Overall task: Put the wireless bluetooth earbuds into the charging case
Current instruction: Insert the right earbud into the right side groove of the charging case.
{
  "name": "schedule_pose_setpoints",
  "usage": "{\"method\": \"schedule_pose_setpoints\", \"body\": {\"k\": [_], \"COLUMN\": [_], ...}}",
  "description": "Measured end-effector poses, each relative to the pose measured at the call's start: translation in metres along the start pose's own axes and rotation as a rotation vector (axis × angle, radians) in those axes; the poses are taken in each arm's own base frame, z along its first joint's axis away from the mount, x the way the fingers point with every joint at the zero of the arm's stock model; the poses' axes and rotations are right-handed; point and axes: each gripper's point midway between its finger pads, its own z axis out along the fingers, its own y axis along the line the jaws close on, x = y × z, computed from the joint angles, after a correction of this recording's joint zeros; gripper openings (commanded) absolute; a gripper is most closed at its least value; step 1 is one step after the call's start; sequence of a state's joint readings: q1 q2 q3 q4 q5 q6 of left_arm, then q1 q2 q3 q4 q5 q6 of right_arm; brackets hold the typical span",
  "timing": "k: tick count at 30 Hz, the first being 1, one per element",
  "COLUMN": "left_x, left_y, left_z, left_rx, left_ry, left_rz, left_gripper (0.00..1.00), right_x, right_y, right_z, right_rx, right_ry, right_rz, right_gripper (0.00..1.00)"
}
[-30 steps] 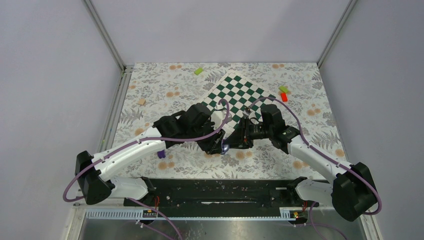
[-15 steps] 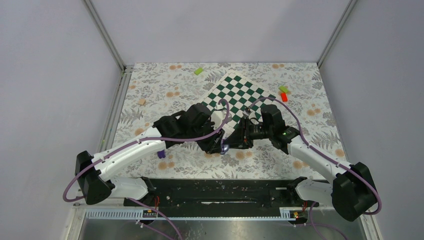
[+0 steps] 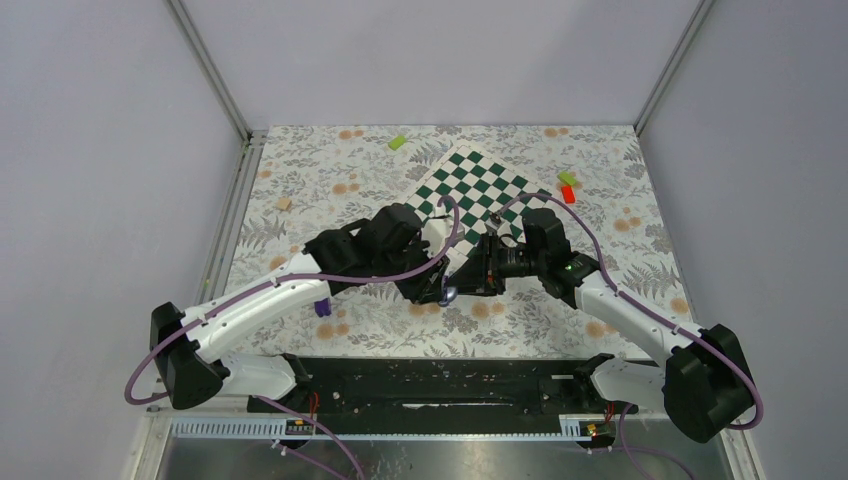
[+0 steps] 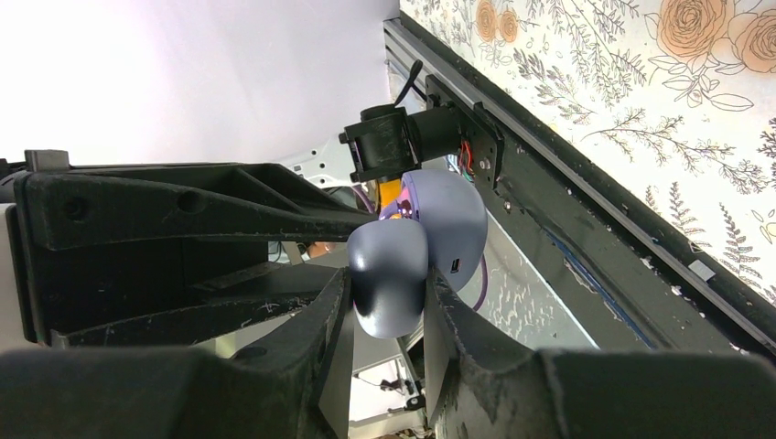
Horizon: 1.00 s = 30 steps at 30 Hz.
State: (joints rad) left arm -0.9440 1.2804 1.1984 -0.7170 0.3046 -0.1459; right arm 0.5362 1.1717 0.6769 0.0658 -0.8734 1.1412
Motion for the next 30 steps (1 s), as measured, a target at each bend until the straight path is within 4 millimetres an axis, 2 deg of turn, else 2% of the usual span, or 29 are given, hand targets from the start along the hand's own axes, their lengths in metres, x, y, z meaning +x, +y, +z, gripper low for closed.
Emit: {"method": "schedule_pose_setpoints", "body": {"k": [18,30], "left_x": [0.0005,-0.0005], "left_y": [-0.0023,-0.0057], "left_z": [-0.0047,-0.0082], "left_rx": [0.028,0.038], "left_ry": [0.013,0.018], "left_rz": [0.098,0.091], "left_gripper": [0.26,0.34], "right_x": [-0.0005,-0.0022], "right_y": [0.0035,0.0078], "right_z": [0.0012,0.0013], "right_rx": [-0.034,-0.049], "right_ry": [0.0,-0.006], "right_rz": [0.025,0.02], "right_gripper": [0.0,0.0]}}
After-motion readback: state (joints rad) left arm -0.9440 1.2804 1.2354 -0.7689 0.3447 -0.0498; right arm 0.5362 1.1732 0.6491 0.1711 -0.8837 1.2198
